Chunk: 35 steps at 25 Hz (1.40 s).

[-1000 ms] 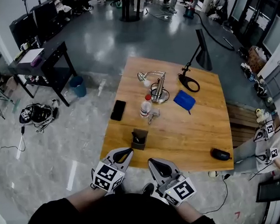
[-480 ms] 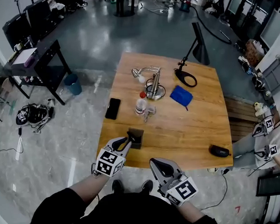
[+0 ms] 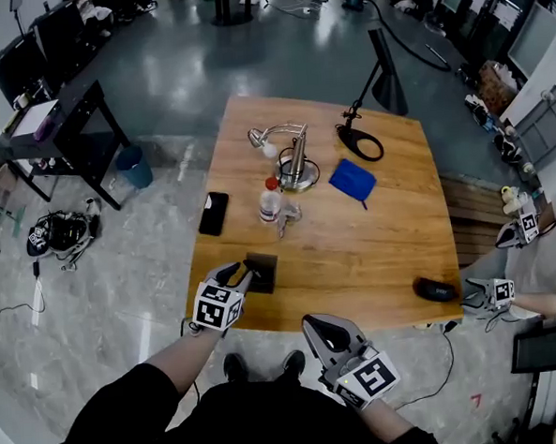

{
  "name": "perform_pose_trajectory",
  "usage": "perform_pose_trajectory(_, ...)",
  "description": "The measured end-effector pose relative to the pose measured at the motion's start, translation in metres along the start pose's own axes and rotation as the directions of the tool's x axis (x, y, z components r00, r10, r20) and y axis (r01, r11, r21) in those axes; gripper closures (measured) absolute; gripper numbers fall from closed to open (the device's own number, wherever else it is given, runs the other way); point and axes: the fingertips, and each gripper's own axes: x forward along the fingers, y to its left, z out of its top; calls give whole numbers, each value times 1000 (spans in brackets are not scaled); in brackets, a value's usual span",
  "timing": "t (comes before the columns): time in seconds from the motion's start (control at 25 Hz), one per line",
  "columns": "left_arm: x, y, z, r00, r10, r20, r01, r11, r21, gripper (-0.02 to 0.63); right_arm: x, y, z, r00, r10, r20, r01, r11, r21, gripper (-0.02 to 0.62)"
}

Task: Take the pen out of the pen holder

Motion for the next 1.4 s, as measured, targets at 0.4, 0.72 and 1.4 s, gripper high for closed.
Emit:
perform_pose_trajectory(0.4,28,16,-14,998,16,-57,-20,998,-63,483,-14,-14,-5,999,-41,-6,41,999,6,597)
perform_pose_trajectory(0.72,31,13,-12,999,-1,-51,-2,999,-46,532,-17,-20,-7,998,-59,-12,59,998,15,597)
perform_pose_trajectory(1.4,-38,-31,29,996,-82,42,80,996,37,554,-2,-2,7,999,-21,41,21,1000,2,597)
